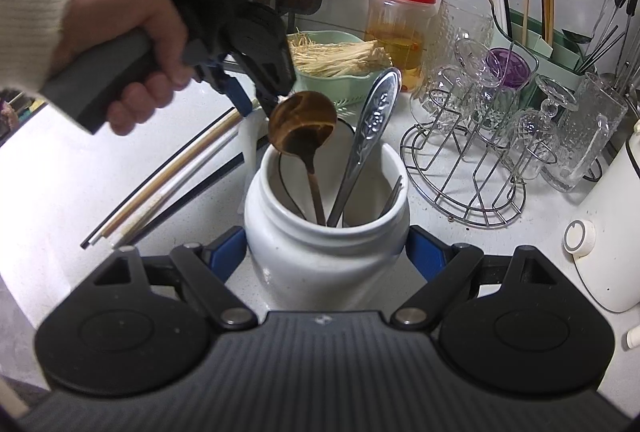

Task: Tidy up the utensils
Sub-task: 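Close the left tool on the white ceramic spoon's handle, then lift the white ceramic spoon with the left tool and carry it over the jar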

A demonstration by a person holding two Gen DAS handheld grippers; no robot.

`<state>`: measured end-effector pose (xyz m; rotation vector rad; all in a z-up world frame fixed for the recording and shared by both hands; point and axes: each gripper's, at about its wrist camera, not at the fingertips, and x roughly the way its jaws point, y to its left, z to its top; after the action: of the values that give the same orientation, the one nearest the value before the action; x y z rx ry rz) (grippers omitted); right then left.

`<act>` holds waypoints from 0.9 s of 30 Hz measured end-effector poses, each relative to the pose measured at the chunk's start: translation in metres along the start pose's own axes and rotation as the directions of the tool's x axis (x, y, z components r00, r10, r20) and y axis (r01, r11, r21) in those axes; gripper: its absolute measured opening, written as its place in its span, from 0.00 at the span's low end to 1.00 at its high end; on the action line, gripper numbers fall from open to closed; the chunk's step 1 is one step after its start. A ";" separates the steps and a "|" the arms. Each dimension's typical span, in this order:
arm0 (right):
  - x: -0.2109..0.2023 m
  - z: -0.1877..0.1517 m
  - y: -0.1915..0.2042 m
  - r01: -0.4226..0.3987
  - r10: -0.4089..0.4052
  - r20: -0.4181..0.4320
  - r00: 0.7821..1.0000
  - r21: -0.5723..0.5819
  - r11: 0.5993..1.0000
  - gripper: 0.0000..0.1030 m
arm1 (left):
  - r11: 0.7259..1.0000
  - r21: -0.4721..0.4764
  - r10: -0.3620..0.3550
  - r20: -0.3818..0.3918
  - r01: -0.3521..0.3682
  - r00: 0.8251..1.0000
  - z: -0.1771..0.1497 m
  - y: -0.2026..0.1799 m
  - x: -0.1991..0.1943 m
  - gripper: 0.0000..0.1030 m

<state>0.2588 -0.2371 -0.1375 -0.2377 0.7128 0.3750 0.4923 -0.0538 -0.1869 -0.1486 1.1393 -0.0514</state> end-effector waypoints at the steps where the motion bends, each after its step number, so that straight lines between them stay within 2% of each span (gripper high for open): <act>1: 0.000 0.000 0.000 0.001 -0.001 -0.001 1.000 0.000 1.000 0.86 | 1.000 -0.009 -0.007 0.002 0.007 1.000 0.001 0.005 0.000 0.31; 11: 0.001 0.002 0.002 0.017 -0.016 -0.013 1.000 0.010 1.000 0.86 | 0.999 -0.035 -0.001 -0.002 0.001 1.000 -0.003 0.016 -0.012 0.22; 13: 0.001 0.002 0.002 0.019 -0.019 -0.015 1.000 0.012 1.000 0.86 | 0.999 -0.022 0.049 -0.027 -0.050 0.998 -0.001 0.017 -0.010 0.10; 15: 0.001 0.003 0.002 0.022 -0.022 -0.020 1.000 0.013 1.000 0.86 | 0.997 -0.062 0.040 -0.054 -0.043 0.998 -0.002 0.025 -0.007 0.07; 22: 0.000 0.002 0.004 0.031 -0.031 -0.025 0.999 0.022 0.999 0.86 | 0.997 -0.076 0.013 -0.066 -0.018 0.998 -0.006 0.035 -0.002 0.07; 27: 0.000 0.002 0.004 0.038 -0.037 -0.024 0.999 0.028 0.999 0.86 | 0.999 -0.033 0.008 -0.043 -0.009 0.999 -0.007 0.029 -0.005 0.06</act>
<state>0.2581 -0.2328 -0.1363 -0.2289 0.7351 0.3269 0.4828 -0.0255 -0.1899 -0.1724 1.1841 -0.0283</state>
